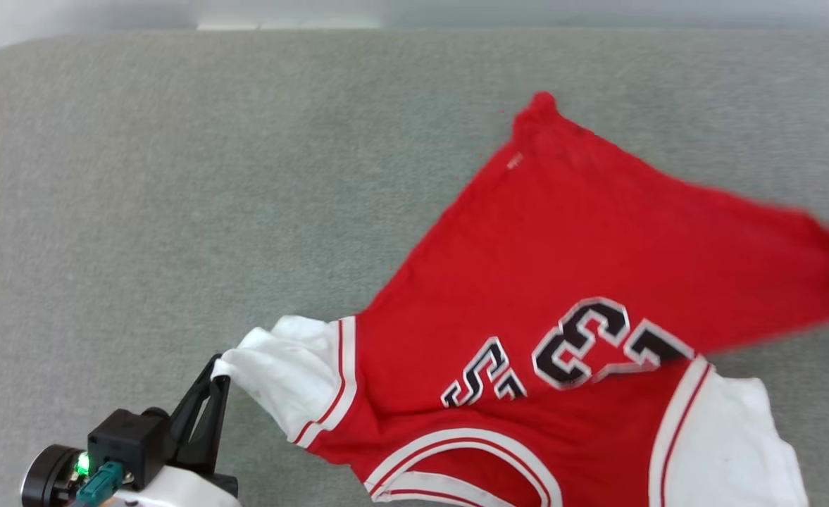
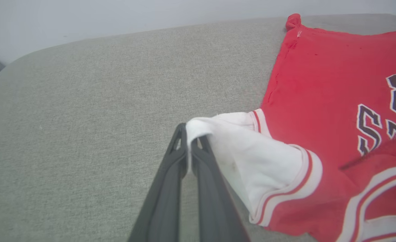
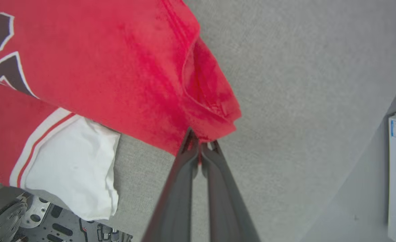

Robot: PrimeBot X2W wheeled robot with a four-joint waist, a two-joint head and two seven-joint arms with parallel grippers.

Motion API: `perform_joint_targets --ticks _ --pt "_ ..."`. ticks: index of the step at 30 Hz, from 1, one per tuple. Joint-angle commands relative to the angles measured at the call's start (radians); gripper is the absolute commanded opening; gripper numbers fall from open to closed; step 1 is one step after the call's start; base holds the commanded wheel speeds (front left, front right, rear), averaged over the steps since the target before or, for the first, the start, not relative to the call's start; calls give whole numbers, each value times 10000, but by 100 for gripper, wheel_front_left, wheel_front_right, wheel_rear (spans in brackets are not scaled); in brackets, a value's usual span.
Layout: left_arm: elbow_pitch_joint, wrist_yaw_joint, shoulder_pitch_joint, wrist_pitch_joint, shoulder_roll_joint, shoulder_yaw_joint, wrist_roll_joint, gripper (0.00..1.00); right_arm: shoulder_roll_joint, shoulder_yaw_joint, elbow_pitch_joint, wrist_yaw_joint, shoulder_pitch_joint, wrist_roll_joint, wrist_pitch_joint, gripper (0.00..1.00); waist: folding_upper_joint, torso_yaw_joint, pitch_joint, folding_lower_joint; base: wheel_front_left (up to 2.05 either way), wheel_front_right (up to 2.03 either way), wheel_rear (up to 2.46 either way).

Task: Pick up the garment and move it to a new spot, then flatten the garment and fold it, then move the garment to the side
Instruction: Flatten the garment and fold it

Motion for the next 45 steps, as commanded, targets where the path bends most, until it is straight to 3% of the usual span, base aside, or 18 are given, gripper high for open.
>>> perform_joint_targets --ticks 1,6,13,17,18,19,26,31,36,37,38,45 --pt "-52 51 124 -26 26 18 -52 0 -124 -102 -4 -8 558 131 -123 0 0 -251 -240 1 0 0 0" --pt "-145 119 383 -22 180 44 -136 0 -327 -761 182 -8 3349 476 -919 0 0 -517 -427 1 0 0 0" --pt "-124 81 465 22 237 37 -214 0 278 -1312 264 -8 6539 502 -1465 0 0 -676 -473 1 0 0 0" --pt "-83 67 453 21 199 25 -209 0 793 -1671 127 -8 7279 281 -1658 0 0 -712 -494 1 0 0 0" --pt "-76 63 457 22 191 14 -213 0 946 -1847 110 -8 7328 222 -1697 24 0 -721 -506 1 0 0 0" --pt "-71 61 461 24 185 5 -216 0 1051 -2013 68 -8 7331 147 -1735 100 0 -729 -518 1 0 0 0" --pt "-78 91 414 53 173 -46 -149 0 1154 -3681 -981 -8 6331 -305 -1804 100 0 -674 -529 1 0 0 0" --pt "-126 34 179 52 80 -83 -68 0 831 -4091 -2033 -8 4870 -573 -1130 100 0 -522 -295 1 0 0 0" --pt "-41 -122 -185 78 -111 -185 77 0 781 -3229 -2380 -8 2872 -829 86 100 0 -232 120 1 0 0 0" --pt "44 -260 -477 94 -240 -263 166 0 1056 -2275 -2032 -8 1510 -1150 869 100 0 -17 394 1 0 0 0" --pt "70 -289 -569 101 -287 -289 212 0 1183 -1950 -1842 -8 1061 -1250 1097 100 0 60 491 1 0 0 0" --pt "232 -486 -1143 98 -644 -413 443 0 2192 1 -75 -8 -1381 -1735 1730 100 0 557 1147 1 0 0 0"
